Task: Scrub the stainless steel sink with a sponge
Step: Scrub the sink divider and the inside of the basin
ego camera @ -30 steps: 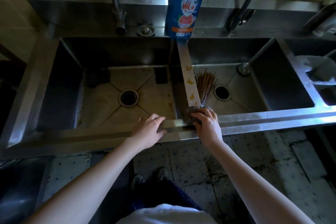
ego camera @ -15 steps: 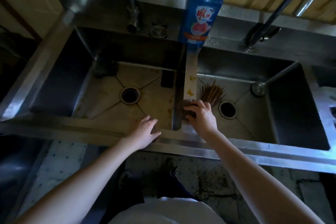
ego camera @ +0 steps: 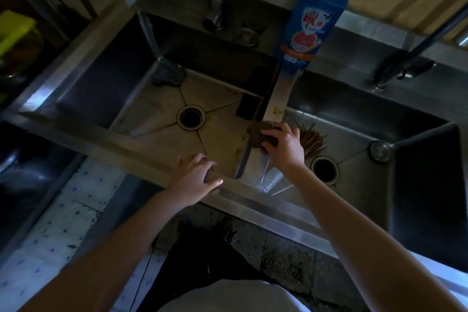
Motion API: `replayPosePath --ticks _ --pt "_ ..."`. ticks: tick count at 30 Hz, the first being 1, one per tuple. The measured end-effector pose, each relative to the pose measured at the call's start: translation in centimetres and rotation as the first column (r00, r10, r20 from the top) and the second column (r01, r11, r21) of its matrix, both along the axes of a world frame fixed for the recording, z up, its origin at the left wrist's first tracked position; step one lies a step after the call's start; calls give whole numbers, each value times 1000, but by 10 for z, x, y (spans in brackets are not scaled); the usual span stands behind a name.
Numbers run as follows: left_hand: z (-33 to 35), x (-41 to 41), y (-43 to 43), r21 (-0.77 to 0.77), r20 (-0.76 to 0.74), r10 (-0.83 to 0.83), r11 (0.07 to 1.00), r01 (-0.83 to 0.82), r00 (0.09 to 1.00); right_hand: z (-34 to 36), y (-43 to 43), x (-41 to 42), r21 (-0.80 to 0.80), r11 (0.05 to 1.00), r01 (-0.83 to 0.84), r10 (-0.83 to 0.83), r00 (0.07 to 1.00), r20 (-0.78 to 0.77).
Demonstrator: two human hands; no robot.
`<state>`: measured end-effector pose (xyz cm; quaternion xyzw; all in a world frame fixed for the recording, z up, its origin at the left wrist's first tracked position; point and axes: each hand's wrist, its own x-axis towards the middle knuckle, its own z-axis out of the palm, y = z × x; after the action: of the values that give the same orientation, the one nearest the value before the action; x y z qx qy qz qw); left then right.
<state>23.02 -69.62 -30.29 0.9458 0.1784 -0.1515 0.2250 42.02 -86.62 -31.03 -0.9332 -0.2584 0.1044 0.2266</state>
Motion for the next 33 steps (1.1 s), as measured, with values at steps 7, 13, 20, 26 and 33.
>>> replayPosePath --ticks 7,13,20,26,33 --pt "0 10 8 -2 5 58 998 -58 998 6 14 31 23 999 28 -28 1000 -8" --pt "6 31 16 32 9 55 998 -55 998 12 28 57 5 999 48 -47 999 -21" --pt "11 72 21 -53 60 35 998 -32 998 9 38 90 29 997 68 -68 997 -25" --pt "6 106 12 -103 54 -1 995 6 999 4 49 133 3 997 74 -74 997 -22" --pt "1 132 0 -84 35 -32 996 35 999 3 62 176 13 993 114 -113 992 -56"
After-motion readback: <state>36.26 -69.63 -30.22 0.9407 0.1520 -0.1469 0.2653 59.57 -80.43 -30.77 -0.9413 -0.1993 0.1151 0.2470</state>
